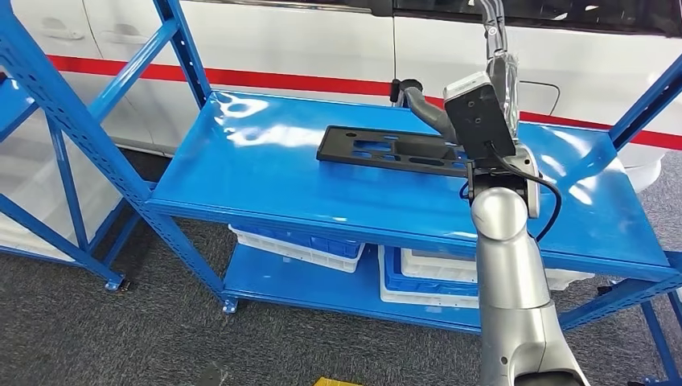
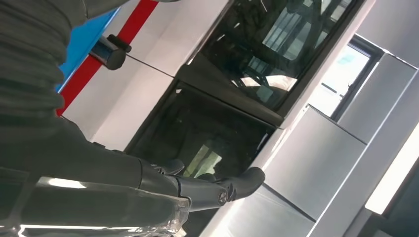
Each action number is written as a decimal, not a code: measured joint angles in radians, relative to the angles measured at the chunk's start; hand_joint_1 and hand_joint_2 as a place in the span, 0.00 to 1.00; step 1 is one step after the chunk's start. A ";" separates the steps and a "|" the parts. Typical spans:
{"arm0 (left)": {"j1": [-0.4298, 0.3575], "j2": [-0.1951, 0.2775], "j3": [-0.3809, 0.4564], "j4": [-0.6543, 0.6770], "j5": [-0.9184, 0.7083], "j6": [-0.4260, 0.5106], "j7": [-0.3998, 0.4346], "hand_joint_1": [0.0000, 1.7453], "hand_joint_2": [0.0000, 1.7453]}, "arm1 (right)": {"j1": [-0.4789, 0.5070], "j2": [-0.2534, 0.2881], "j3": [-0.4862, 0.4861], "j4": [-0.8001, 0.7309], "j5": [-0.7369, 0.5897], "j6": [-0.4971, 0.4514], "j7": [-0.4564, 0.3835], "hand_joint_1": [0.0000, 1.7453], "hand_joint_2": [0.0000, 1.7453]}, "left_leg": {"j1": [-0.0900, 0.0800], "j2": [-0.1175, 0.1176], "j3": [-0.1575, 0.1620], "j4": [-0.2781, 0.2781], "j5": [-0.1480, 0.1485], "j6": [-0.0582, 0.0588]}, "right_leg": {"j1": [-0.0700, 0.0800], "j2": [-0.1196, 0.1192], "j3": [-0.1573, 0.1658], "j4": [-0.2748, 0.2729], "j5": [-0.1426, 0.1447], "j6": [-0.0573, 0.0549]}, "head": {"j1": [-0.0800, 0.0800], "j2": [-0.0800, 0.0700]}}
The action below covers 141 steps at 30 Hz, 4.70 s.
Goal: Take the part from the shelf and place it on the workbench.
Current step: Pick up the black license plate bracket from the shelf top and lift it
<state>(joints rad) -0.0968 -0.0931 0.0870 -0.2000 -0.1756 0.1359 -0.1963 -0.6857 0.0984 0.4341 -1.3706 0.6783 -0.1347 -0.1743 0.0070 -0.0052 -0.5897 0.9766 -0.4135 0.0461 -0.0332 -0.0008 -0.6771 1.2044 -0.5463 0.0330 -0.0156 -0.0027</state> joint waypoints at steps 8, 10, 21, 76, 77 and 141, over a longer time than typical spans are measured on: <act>0.002 -0.003 -0.005 0.000 -0.007 -0.001 0.008 0.00 0.00 | 0.015 -0.003 0.001 0.009 0.012 0.000 -0.001 0.00 1.00 | -0.014 -0.011 0.007 0.002 -0.010 0.009 | 0.012 0.001 -0.058 0.058 0.011 0.005 | 0.001 0.000; 0.002 -0.003 -0.006 0.000 -0.009 -0.001 0.009 0.00 0.00 | 0.016 -0.003 0.003 0.010 0.016 0.000 -0.002 0.00 1.00 | -0.016 -0.013 0.010 0.002 -0.013 0.009 | 0.014 0.001 -0.036 0.007 0.035 0.007 | 0.002 0.000; 0.007 -0.008 -0.031 0.003 -0.054 -0.007 0.043 0.00 0.00 | 0.112 0.014 0.160 0.087 0.356 -0.042 0.074 0.00 1.00 | -0.024 -0.016 0.026 0.002 -0.043 -0.004 | 0.027 0.006 0.064 -0.212 0.128 -0.021 | 0.002 0.000; -0.068 -0.110 -0.015 0.005 -0.133 0.004 0.018 0.00 0.00 | -0.028 -0.061 0.130 0.811 0.896 -0.340 0.558 1.00 1.00 | -0.029 -0.015 0.032 0.004 -0.043 -0.005 | 0.022 0.006 0.070 -0.213 0.128 -0.021 | 0.002 0.000; -0.074 -0.111 -0.016 0.005 -0.139 0.008 0.010 0.00 0.00 | -0.022 -0.066 0.127 0.797 0.896 -0.341 0.557 1.00 1.00 | -0.029 -0.015 0.033 0.004 -0.043 -0.005 | 0.022 0.006 0.070 -0.213 0.128 -0.021 | 0.002 0.000; 0.004 -0.062 0.219 0.004 0.078 -0.008 0.008 0.00 0.00 | 0.349 -0.203 -0.037 -0.326 -0.412 -0.055 -0.124 1.00 1.00 | -0.020 -0.006 0.041 -0.017 -0.021 0.028 | 0.015 0.006 -0.044 0.075 -0.002 -0.008 | 0.006 0.000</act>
<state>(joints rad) -0.0927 -0.1555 0.3058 -0.1957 -0.0975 0.1277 -0.1884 -0.3366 -0.1042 0.3968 -1.6967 0.2666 -0.1901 -0.2979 -0.0132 -0.0115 -0.5489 0.9596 -0.4348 0.0745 -0.0180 0.0057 -0.7215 1.2797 -0.5482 0.0252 -0.0101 -0.0027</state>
